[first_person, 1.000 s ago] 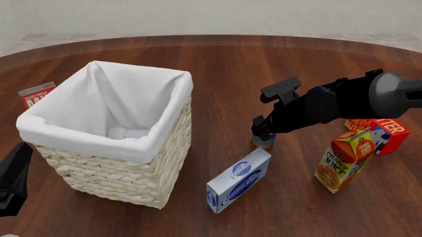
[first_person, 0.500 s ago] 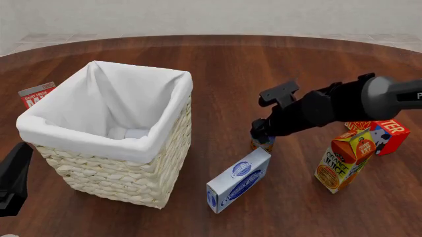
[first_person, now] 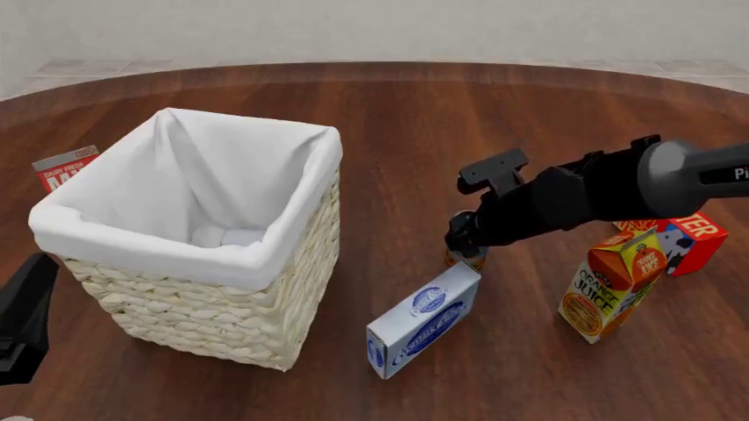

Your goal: Pick up the alphabet soup and the tomato sauce, and put them in the basket.

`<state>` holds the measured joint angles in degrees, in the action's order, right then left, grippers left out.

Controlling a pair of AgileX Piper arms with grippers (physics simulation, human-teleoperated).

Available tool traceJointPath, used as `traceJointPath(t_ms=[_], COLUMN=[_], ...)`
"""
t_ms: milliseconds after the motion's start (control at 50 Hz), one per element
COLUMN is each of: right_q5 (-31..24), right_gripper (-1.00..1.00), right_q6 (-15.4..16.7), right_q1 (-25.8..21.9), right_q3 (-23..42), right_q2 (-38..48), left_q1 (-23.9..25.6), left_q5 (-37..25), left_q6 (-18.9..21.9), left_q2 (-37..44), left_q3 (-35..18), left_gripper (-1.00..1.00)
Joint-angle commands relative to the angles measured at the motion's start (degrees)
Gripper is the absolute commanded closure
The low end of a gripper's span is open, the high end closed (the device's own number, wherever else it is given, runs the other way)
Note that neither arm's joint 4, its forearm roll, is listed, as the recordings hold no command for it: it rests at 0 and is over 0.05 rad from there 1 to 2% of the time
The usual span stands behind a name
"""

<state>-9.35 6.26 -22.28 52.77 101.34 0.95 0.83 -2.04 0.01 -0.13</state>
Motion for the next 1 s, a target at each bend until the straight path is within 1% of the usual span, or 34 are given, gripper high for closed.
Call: traceJointPath(t_ms=[20,800,1000], right_q5=[-0.1,-4.2,-5.7], right_gripper=[1.00,1.00,1.00], right_q6=[-0.6,0.6,0.8], right_q1=[0.0,0.3,0.4], right_q3=[0.1,1.9,3.3], right_q2=[-0.4,-6.5,-7.8], left_q1=[0.0,0.2,0.2], left_q5=[0.0,-0.1,-0.1], left_q6=[0.0,0.2,0.2], left_q2=[0.0,0.0,0.0], left_q3=[0.0,0.0,0.0], left_gripper=[-1.00,-1.00,-1.00])
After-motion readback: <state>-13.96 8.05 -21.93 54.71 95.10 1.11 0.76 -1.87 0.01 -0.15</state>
